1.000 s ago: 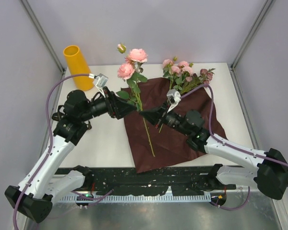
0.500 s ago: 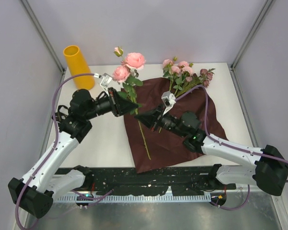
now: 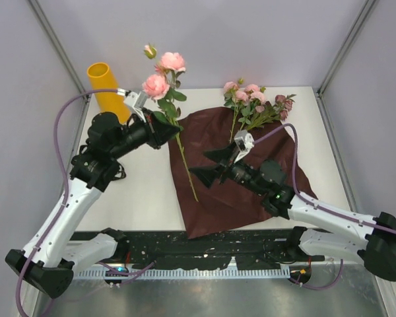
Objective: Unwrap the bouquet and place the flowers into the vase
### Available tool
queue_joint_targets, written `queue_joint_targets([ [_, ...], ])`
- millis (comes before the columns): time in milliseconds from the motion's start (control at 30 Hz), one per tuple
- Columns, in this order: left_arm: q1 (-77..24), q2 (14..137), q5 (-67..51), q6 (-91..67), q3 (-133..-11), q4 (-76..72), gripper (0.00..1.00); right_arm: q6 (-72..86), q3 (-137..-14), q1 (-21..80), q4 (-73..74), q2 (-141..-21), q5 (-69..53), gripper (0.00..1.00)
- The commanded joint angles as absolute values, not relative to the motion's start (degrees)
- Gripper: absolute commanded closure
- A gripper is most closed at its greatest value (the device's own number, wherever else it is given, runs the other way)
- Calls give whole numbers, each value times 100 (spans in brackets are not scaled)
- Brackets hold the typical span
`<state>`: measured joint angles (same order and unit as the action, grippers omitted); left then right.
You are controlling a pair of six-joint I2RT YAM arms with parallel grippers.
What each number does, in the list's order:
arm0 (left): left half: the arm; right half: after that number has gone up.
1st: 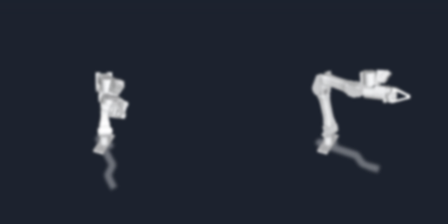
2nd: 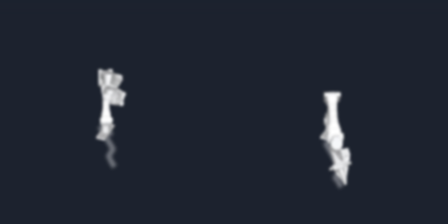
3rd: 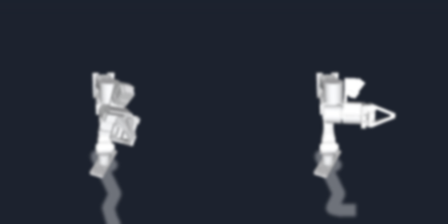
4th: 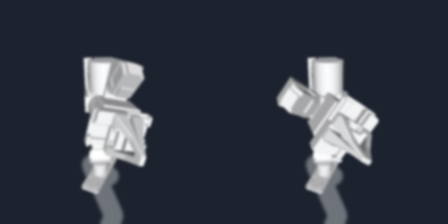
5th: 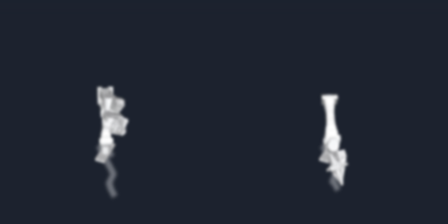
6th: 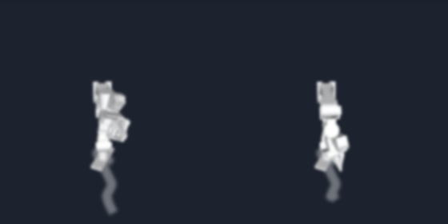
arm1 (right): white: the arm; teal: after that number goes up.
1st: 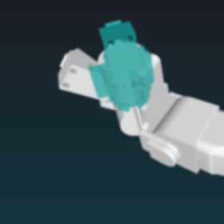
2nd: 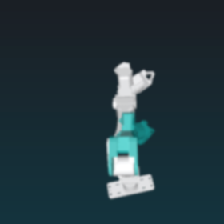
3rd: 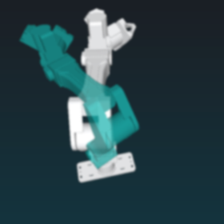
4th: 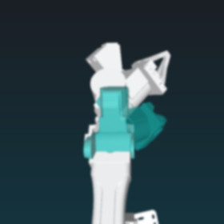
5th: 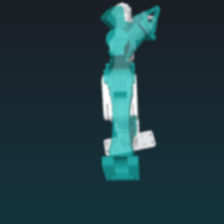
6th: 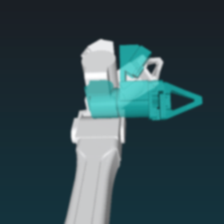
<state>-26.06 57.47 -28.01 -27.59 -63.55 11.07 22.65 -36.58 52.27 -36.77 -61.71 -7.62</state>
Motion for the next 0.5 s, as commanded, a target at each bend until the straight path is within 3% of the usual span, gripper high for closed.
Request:
queue_joint_targets([
  [0,-2453,5844,-717,-1452,-7469,1836,100,2276,-3165,5238,-3656,-5397,-388,4],
  [200,-2057,6371,1386,-485,-8340,1381,100,2198,-2584,5247,-3262,-4518,-97,5],
  [467,-1310,7486,2030,-26,-9982,334,100,1688,-2601,5238,-2391,-3947,-53,5],
])
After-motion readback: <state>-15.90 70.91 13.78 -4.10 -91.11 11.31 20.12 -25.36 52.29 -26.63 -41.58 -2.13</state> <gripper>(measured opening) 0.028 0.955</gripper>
